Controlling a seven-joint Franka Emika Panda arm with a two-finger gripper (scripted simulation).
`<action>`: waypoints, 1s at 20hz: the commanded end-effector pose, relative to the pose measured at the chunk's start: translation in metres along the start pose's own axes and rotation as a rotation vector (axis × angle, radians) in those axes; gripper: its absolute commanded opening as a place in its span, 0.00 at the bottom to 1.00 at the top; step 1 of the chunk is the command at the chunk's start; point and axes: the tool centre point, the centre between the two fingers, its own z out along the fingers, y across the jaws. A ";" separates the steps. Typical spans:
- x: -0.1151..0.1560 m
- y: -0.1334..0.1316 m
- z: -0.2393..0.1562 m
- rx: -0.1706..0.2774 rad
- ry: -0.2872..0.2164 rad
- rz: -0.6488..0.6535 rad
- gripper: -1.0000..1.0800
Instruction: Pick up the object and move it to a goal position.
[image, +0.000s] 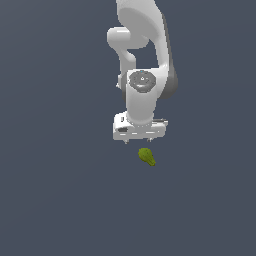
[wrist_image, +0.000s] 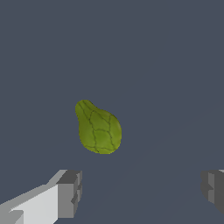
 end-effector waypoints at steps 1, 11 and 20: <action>0.005 -0.007 0.009 -0.006 0.003 -0.052 0.96; 0.024 -0.039 0.047 -0.027 0.019 -0.279 0.96; 0.025 -0.043 0.055 -0.028 0.019 -0.303 0.96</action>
